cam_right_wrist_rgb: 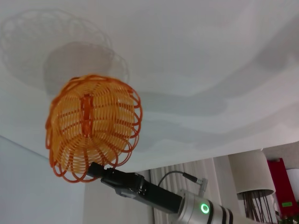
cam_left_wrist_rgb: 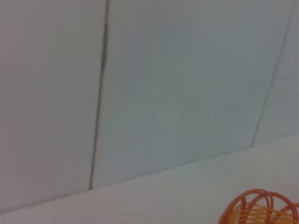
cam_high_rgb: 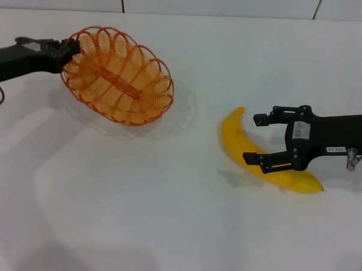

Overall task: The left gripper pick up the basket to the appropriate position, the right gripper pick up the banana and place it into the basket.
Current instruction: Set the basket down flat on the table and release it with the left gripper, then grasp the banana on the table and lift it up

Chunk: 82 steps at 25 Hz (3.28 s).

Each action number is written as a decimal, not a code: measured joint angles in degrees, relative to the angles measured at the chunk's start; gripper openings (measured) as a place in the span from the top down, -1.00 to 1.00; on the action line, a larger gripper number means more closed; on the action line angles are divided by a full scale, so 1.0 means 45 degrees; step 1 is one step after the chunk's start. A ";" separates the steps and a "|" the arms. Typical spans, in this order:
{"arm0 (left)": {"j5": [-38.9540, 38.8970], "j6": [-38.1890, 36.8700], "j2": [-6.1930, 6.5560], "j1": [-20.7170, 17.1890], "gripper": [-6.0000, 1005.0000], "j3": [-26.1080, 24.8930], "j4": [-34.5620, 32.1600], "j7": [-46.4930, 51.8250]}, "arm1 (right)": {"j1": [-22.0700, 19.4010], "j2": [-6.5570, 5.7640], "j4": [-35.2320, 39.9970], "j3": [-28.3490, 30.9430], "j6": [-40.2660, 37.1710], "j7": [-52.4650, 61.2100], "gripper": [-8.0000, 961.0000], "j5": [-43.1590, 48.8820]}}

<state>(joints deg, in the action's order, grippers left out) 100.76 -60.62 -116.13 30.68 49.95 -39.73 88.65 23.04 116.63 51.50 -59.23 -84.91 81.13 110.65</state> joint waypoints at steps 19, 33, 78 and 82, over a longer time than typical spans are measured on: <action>-0.2657 0.0751 -0.0028 -0.0324 0.85 -0.0283 0.2566 -0.2000 | 0.0119 0.0000 -0.0001 -0.0119 -0.0014 0.0010 -0.75 0.0014; -0.3942 0.1243 -0.0032 -0.0284 0.85 -0.0308 0.3957 -0.3254 | 0.0223 -0.0001 -0.0020 -0.0316 0.0001 0.0033 -0.74 0.0020; -0.3903 0.1223 0.0127 -0.0583 -0.50 0.0020 0.3919 -0.3605 | 0.0211 0.0000 -0.0185 -0.0314 0.0000 0.0037 -0.72 0.0136; -0.3162 0.0692 0.0088 -0.0878 -0.65 0.0033 0.3234 -0.3512 | 0.0192 0.0000 -0.0296 -0.0311 0.0001 0.0037 -0.72 0.0137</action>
<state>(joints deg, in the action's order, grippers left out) 86.53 -57.50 -115.74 26.73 50.09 -25.18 72.84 23.91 116.63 50.17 -60.63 -84.90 81.30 111.27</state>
